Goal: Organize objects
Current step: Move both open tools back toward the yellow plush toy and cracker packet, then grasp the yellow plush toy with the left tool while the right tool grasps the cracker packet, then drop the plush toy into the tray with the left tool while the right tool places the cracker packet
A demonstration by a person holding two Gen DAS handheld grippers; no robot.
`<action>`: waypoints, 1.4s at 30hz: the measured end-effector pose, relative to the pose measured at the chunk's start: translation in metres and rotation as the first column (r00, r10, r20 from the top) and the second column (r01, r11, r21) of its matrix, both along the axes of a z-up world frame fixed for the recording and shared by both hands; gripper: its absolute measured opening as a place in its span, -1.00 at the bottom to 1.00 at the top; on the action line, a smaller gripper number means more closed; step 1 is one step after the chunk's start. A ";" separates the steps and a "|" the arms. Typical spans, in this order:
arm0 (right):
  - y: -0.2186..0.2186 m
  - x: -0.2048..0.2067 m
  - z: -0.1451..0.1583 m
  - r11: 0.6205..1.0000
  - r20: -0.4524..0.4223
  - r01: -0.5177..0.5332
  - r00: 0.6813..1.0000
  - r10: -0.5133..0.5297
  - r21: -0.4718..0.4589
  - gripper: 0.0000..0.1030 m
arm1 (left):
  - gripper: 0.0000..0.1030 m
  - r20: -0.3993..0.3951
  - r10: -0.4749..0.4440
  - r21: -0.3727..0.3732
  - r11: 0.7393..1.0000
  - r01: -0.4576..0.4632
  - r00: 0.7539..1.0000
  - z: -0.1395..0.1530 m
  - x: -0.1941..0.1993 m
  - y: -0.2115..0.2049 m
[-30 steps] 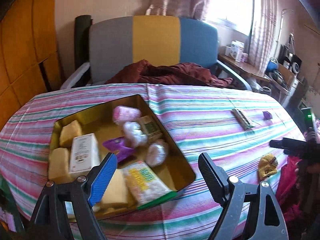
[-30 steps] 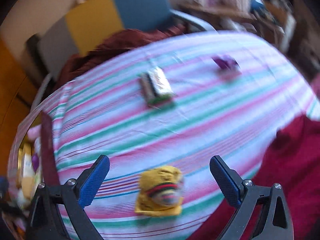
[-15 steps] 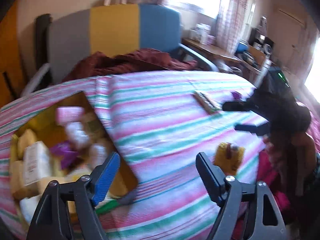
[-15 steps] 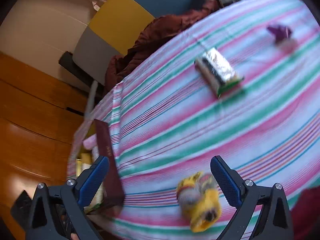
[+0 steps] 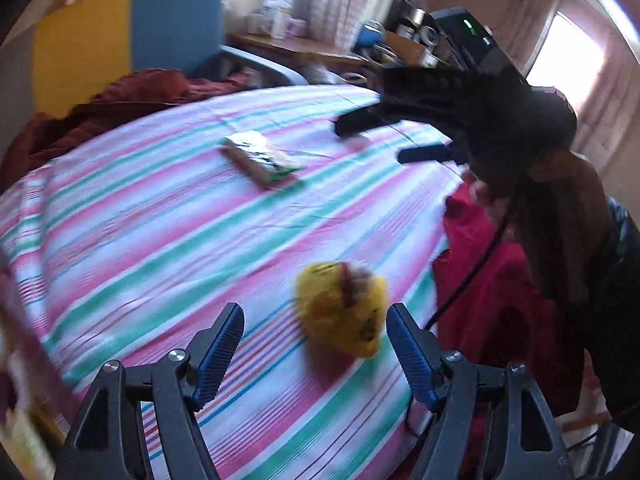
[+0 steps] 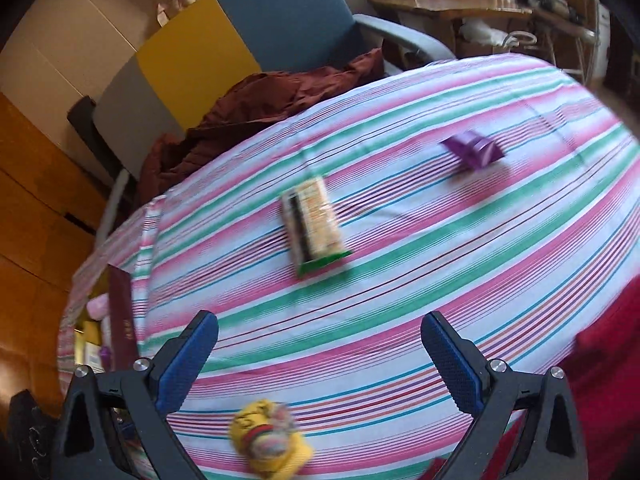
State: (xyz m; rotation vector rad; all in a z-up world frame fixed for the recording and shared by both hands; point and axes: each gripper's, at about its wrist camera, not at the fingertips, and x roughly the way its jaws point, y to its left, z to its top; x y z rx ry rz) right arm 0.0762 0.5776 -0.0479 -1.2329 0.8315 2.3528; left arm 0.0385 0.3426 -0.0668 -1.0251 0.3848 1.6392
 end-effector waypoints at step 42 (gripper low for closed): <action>-0.092 -0.094 -0.065 0.896 0.252 -0.400 0.903 0.348 0.193 -0.08 | -0.10 -0.097 0.296 0.023 0.955 -0.295 0.950 0.008 -0.034 -0.060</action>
